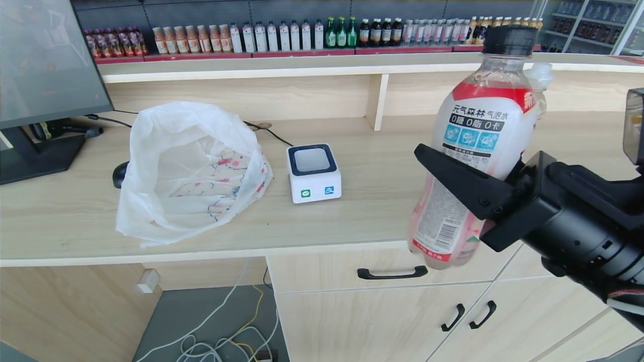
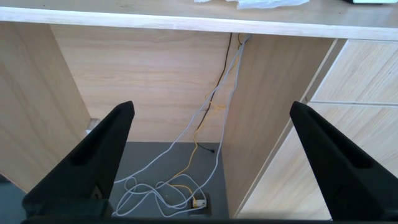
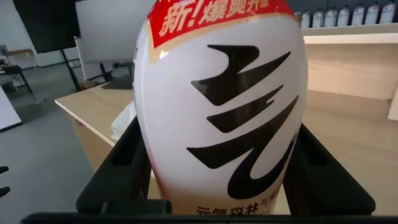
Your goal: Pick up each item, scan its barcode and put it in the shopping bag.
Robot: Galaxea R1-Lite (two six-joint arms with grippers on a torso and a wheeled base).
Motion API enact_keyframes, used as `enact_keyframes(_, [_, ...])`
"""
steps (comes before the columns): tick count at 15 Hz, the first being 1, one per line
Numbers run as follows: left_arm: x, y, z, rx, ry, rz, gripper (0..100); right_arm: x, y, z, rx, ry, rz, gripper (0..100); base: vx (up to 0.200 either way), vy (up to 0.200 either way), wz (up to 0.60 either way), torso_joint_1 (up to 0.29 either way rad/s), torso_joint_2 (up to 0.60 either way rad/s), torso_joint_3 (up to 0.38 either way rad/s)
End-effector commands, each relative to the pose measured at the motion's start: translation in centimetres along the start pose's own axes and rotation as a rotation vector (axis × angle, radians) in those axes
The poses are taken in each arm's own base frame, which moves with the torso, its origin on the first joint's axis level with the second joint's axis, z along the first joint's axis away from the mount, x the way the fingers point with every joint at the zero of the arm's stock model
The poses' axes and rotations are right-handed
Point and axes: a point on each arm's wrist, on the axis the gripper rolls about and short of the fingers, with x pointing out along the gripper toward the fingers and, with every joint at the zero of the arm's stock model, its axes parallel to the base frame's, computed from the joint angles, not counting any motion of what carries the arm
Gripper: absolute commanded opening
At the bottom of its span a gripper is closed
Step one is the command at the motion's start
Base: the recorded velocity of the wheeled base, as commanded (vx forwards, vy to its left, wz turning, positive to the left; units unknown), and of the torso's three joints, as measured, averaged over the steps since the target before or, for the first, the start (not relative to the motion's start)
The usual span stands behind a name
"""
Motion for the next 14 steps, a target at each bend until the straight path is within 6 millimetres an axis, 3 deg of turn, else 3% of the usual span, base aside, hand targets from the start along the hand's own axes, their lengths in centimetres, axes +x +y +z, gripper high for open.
enact_keyframes(1, [0.0, 0.0, 0.0, 0.001, -0.001, -0.001, 100, -2.3, -0.2, 2.8, -0.097, 0.03, -0.187, 0, 0.0, 0.0, 0.0, 0.0, 0.0, 0.0])
enact_keyframes(4, [0.0, 0.0, 0.0, 0.001, -0.001, -0.001, 100, -4.0, -0.3, 2.9, -0.228, 0.124, -0.3, 0, 0.0, 0.0, 0.0, 0.0, 0.0, 0.0])
enact_keyframes(6, [0.0, 0.0, 0.0, 0.001, -0.001, 0.001, 100, -3.8, -0.7, 3.2, -0.21, 0.111, -0.438, 0, 0.0, 0.0, 0.0, 0.0, 0.0, 0.0])
enact_keyframes(10, [0.0, 0.0, 0.0, -0.001, -0.001, 0.001, 100, -5.2, -0.8, 1.8, -0.217, 0.131, -0.455, 0, 0.0, 0.0, 0.0, 0.0, 0.0, 0.0])
enact_keyframes(14, [0.0, 0.0, 0.0, -0.005, -0.001, 0.001, 100, -4.8, -0.9, 2.7, -0.241, 0.095, -0.467, 0, 0.0, 0.05, 0.0, -0.001, 0.0, 0.001])
